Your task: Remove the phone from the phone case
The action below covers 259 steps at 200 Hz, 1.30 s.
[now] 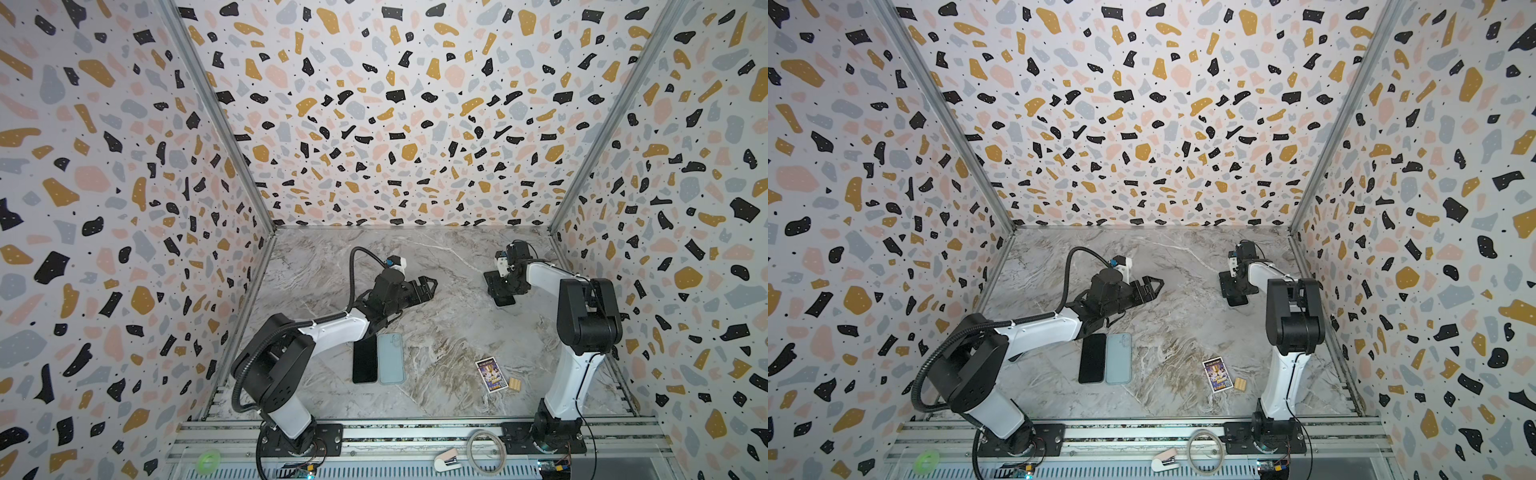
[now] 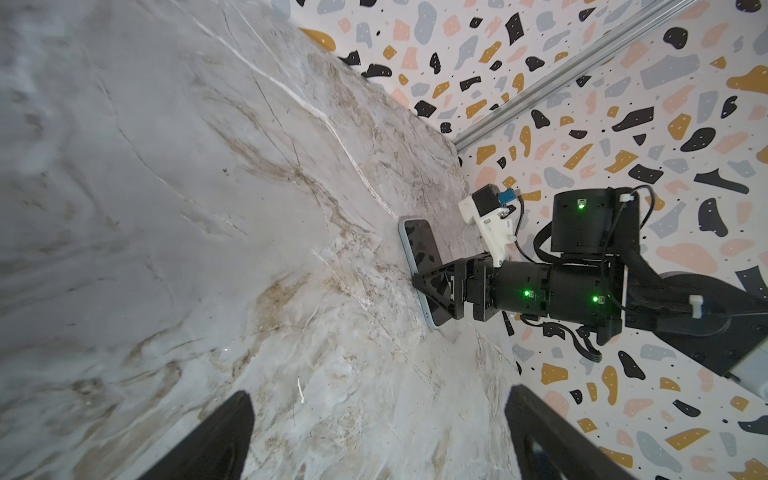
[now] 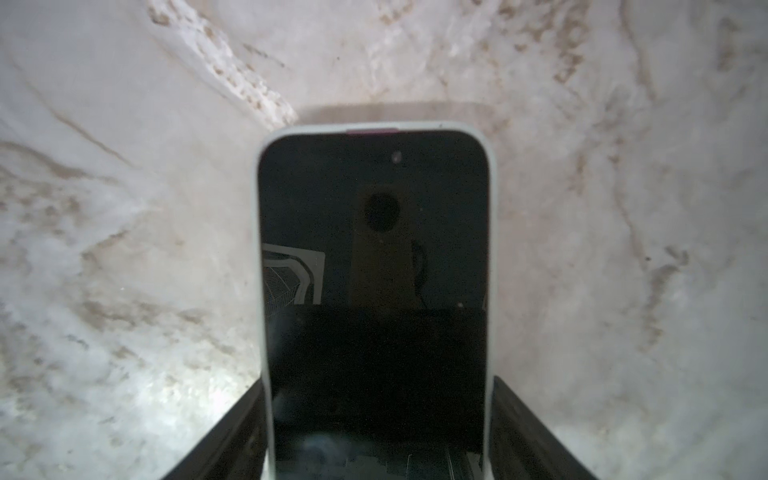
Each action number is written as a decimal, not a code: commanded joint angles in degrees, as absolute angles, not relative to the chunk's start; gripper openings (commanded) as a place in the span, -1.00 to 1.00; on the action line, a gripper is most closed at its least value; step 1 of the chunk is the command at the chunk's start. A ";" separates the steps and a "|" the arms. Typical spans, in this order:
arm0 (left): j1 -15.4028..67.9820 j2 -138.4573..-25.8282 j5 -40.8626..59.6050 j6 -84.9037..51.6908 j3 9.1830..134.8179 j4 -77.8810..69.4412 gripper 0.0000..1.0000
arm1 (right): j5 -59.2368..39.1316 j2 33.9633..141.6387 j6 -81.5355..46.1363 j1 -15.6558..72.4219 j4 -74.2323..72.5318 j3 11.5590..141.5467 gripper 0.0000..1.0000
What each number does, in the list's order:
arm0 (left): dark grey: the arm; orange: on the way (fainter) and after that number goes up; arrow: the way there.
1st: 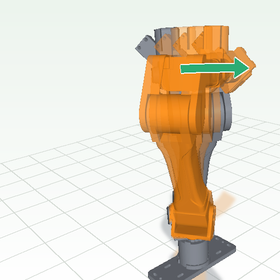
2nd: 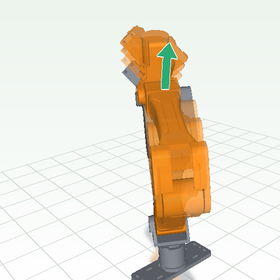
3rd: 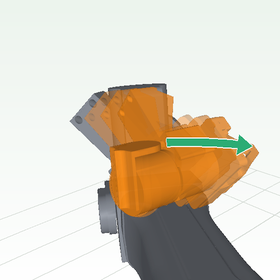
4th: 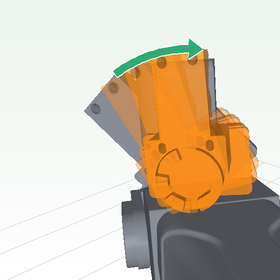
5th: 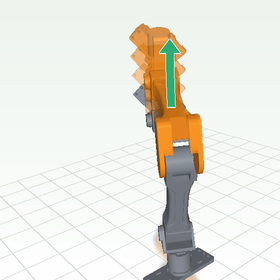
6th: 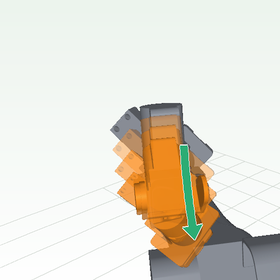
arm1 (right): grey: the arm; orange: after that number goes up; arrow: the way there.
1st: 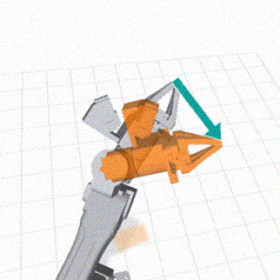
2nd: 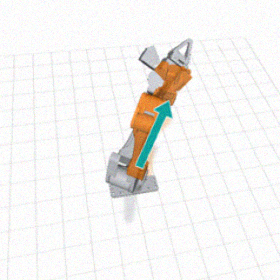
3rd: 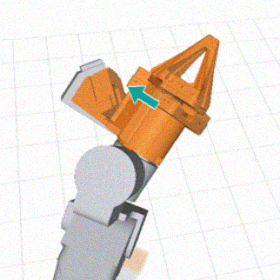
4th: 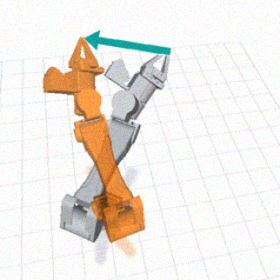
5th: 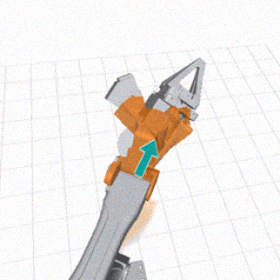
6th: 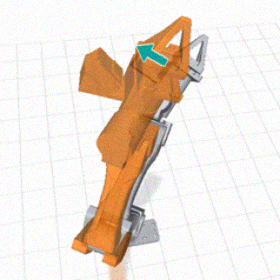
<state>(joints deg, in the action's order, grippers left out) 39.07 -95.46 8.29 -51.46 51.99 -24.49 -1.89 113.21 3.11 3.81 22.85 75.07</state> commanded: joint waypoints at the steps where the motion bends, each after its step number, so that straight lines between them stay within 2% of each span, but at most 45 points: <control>1: 39.25 -97.29 11.50 -54.76 53.05 -30.86 0.93 | -1.39 111.98 2.07 4.84 24.19 74.48 -0.07; 37: 39.33 -101.93 16.77 -59.18 54.61 -37.00 0.89 | -6.28 108.88 0.03 5.44 21.24 71.94 -0.16; 143: 39.98 -110.61 19.42 -68.21 56.29 -45.76 0.89 | -18.62 101.65 -2.87 8.90 15.76 65.89 -0.28; 259: 40.52 -114.96 18.34 -72.80 57.91 -48.87 0.84 | -23.19 96.46 -3.92 19.07 16.88 64.47 -0.31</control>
<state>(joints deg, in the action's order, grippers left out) 40.25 -114.37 18.92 -71.55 56.31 -45.19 -21.47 100.29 -3.33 17.19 16.58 64.53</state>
